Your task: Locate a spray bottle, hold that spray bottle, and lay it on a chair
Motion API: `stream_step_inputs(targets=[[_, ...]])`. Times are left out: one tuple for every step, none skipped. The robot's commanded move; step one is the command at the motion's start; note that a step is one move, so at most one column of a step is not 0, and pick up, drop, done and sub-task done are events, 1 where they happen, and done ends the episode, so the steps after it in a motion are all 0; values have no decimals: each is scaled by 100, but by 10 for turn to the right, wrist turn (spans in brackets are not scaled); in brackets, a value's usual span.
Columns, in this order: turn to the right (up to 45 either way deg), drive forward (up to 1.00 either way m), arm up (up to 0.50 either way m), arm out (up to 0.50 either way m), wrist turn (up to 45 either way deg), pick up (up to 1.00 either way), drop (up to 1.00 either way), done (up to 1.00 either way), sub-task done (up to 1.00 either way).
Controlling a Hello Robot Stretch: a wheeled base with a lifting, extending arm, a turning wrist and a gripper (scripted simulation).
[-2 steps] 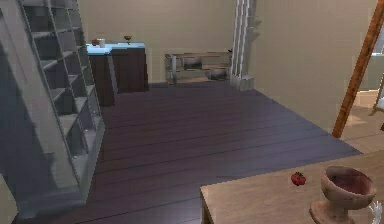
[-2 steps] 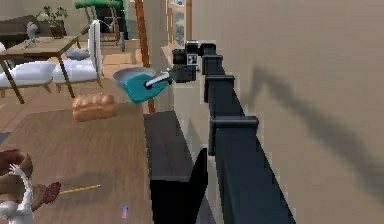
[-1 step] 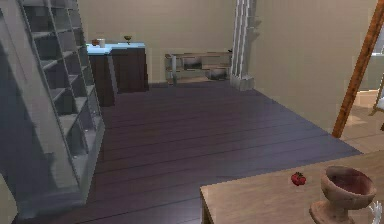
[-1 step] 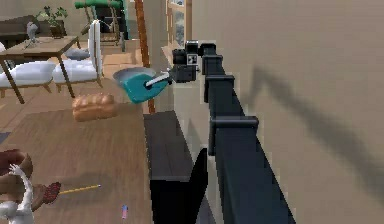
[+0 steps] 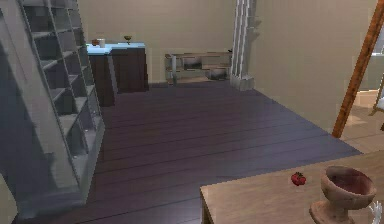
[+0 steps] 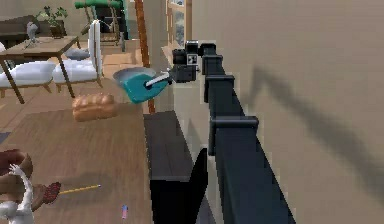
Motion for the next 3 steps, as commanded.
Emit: stream_step_inputs(targets=[[0, 0, 0, 0, 0, 0, 100, 0, 0], [0, 0, 0, -10, 0, 0, 0, 0, 0], [0, 0, 0, 0, 0, 0, 0, 100, 0]])
